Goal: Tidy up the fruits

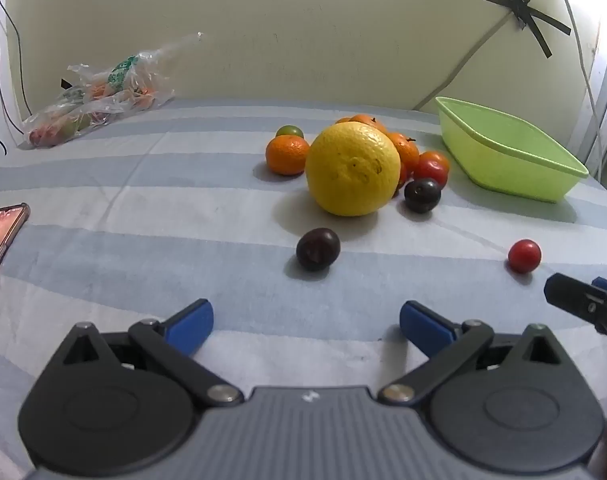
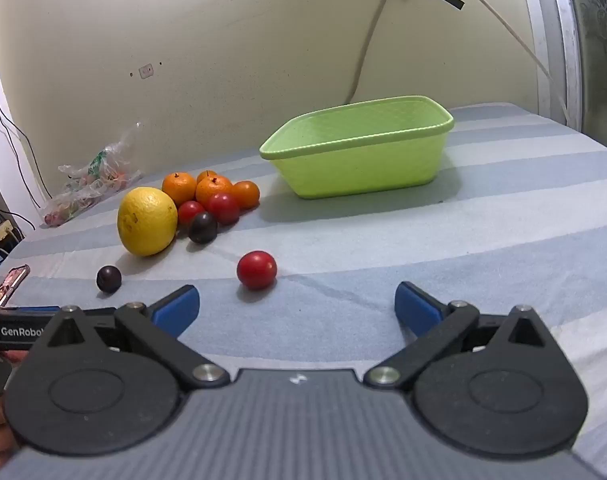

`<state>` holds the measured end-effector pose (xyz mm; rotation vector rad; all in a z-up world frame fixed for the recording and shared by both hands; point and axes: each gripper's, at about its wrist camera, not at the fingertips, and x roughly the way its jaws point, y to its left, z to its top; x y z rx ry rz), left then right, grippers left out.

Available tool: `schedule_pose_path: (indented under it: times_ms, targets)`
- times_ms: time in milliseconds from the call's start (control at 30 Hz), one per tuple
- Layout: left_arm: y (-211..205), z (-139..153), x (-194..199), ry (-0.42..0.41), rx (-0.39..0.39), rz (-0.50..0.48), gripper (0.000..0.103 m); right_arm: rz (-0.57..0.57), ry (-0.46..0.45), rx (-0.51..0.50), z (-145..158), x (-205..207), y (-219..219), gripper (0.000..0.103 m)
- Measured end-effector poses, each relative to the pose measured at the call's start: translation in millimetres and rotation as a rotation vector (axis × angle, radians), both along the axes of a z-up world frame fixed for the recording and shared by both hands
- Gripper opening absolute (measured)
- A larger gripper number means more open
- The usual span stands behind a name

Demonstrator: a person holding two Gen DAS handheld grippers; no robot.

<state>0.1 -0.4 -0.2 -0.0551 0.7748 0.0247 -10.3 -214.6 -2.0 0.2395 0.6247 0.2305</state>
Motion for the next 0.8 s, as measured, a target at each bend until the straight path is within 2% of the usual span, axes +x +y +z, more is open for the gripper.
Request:
schedule_pose_path:
  times_ms: [400,800]
  targets:
    - [-8,-1,-11,-0.010,0.033,-0.019,0.103,-0.001,-0.001,0.011,0,-2,-6,0.103]
    - [-7,-2,-7,0.019,0.050,-0.009,0.103,-0.011,-0.004,0.025,4,-2,-5,0.103]
